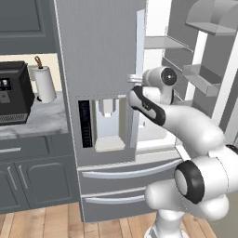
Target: Take the cake and donut from the fridge and place them on the empty tray on the dining counter.
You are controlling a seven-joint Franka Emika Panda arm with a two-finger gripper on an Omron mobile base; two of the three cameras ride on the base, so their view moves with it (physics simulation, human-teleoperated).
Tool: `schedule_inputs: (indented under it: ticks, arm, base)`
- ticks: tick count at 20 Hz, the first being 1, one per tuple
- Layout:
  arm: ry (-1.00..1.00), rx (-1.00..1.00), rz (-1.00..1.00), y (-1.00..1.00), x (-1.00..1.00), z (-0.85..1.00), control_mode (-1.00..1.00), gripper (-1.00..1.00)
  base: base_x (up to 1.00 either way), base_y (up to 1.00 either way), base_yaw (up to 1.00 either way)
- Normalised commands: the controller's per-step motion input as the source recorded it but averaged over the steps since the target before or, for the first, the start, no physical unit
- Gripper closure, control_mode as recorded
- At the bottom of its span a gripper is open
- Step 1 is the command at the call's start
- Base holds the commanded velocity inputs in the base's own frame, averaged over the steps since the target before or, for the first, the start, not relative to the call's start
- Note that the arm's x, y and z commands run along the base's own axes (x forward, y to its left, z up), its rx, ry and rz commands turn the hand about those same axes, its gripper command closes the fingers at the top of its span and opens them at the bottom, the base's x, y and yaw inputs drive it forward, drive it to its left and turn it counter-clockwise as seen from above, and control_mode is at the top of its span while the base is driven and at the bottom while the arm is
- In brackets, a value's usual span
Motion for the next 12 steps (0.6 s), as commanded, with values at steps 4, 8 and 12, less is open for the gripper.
schedule_inputs:
  ticks: [4,8,12]
  arm:
    - [0.0,0.0,0.0,-0.06,0.86,0.0,-1.0,-1.0]
    - [0.0,0.0,0.0,-0.04,0.89,0.0,-1.0,-1.0]
    - [0.0,0.0,0.0,-0.02,0.9,0.0,-1.0,-1.0]
  base:
    - [0.0,0.0,0.0]
    - [0.0,0.0,0.0]
    - [0.0,0.0,0.0]
